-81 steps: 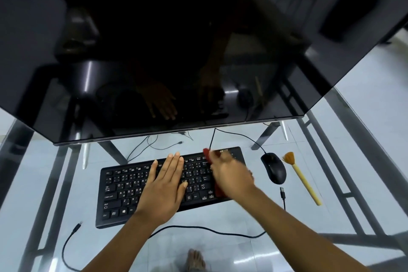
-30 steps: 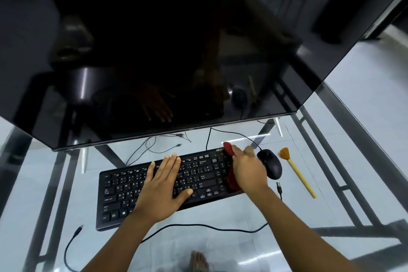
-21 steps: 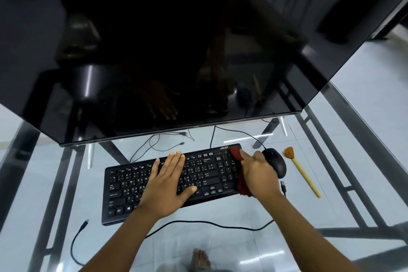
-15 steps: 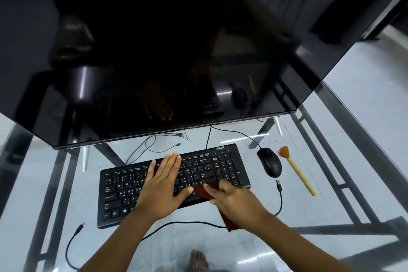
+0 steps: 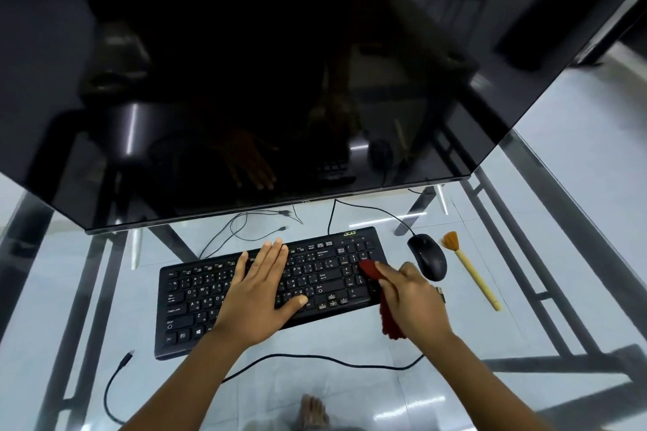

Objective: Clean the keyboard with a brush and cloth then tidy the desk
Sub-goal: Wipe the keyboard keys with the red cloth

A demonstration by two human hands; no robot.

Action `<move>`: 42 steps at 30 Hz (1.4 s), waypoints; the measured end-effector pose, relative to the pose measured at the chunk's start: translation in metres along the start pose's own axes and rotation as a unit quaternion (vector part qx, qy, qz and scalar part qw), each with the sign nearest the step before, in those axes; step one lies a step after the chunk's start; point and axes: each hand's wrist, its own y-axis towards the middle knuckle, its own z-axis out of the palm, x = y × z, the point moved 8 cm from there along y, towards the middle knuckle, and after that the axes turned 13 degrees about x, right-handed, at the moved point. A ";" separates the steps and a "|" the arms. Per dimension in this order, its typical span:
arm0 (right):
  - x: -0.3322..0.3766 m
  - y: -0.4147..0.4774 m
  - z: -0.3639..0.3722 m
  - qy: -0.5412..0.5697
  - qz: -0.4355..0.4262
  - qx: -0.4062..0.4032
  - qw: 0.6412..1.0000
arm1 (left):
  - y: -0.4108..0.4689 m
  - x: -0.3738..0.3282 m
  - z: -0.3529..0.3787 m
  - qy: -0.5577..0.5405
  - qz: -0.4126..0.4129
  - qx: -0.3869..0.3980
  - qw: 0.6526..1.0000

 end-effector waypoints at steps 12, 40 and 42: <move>0.064 0.057 -0.002 -0.013 -0.023 0.037 0.999 | 0.001 0.001 0.001 0.002 0.004 0.002 1.000; 0.041 0.071 0.003 0.047 -0.038 0.057 0.997 | -0.009 0.005 -0.015 -0.084 0.034 0.024 0.996; 0.033 0.065 0.003 0.062 -0.046 0.046 0.996 | -0.024 0.025 -0.026 -0.111 0.010 -0.004 0.994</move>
